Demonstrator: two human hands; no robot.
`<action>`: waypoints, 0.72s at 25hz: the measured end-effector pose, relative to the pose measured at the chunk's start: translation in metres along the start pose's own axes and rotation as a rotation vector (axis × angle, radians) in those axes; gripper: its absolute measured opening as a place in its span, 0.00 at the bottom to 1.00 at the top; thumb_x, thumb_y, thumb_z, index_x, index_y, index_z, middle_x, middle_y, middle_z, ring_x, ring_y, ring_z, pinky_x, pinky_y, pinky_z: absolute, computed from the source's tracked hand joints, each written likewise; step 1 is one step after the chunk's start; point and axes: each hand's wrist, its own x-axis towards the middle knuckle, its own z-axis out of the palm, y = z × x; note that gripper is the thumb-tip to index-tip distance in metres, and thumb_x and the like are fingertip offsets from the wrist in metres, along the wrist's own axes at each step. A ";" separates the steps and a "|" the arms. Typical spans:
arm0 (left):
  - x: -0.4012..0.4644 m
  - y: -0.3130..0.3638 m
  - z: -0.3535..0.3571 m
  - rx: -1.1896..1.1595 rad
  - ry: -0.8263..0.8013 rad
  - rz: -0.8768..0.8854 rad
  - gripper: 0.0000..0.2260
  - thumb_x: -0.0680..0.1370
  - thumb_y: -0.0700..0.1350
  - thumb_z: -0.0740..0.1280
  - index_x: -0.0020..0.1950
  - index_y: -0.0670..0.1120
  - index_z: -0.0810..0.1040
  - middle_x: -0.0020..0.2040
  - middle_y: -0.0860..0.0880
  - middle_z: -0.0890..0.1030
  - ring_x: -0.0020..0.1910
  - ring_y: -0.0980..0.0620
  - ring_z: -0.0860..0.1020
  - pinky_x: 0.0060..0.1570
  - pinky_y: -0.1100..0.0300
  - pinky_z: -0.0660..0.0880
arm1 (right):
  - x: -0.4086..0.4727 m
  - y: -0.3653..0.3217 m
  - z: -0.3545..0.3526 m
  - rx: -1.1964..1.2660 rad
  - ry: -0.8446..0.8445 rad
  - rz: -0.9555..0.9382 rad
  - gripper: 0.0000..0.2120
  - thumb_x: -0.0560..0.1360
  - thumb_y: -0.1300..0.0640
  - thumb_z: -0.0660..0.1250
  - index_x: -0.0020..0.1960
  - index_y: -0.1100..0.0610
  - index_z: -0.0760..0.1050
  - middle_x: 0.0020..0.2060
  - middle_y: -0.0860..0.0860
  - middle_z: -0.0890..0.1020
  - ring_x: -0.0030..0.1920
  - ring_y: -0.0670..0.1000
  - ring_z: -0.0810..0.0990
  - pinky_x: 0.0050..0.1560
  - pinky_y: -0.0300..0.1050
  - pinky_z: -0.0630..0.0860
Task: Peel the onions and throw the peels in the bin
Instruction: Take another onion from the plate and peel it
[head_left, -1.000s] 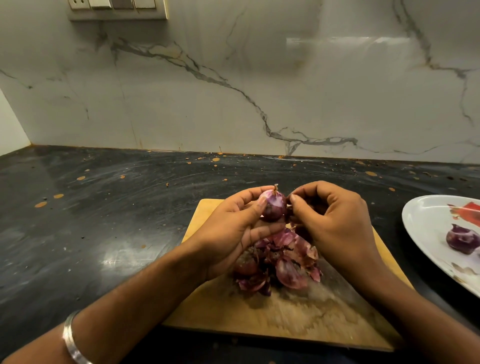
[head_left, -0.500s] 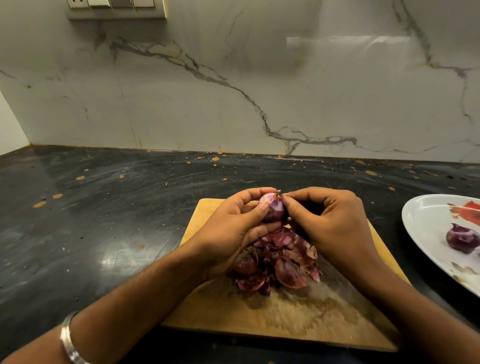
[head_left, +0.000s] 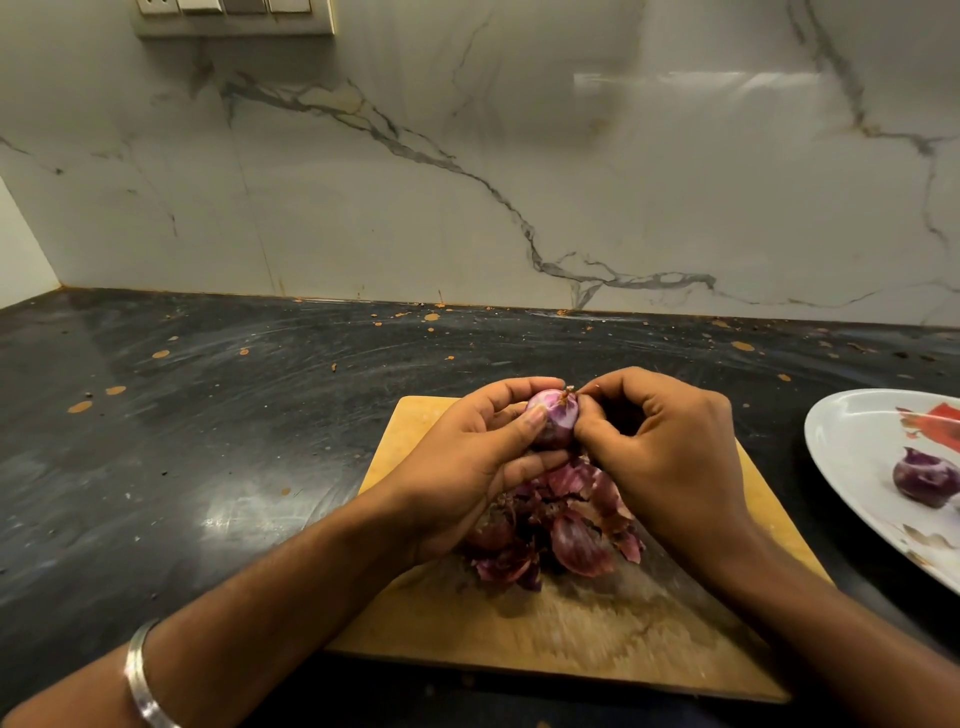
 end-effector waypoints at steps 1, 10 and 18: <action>0.000 0.001 0.000 -0.020 -0.014 -0.003 0.14 0.80 0.38 0.62 0.65 0.39 0.75 0.62 0.38 0.80 0.59 0.47 0.81 0.53 0.58 0.81 | 0.000 0.000 0.001 0.025 0.011 0.036 0.03 0.74 0.61 0.73 0.44 0.56 0.84 0.34 0.44 0.83 0.35 0.44 0.82 0.36 0.44 0.79; 0.001 0.002 -0.003 -0.040 -0.066 -0.012 0.21 0.74 0.37 0.67 0.68 0.42 0.75 0.63 0.39 0.80 0.61 0.42 0.80 0.55 0.54 0.81 | 0.001 0.001 0.001 0.126 0.012 0.173 0.04 0.76 0.60 0.71 0.44 0.53 0.83 0.33 0.45 0.84 0.35 0.45 0.83 0.36 0.45 0.80; 0.004 0.006 -0.008 -0.077 0.022 0.024 0.24 0.73 0.37 0.67 0.69 0.42 0.71 0.59 0.37 0.81 0.56 0.39 0.83 0.49 0.54 0.83 | 0.001 -0.001 -0.006 0.151 0.023 0.205 0.05 0.73 0.63 0.72 0.40 0.56 0.80 0.34 0.49 0.84 0.33 0.46 0.85 0.34 0.51 0.83</action>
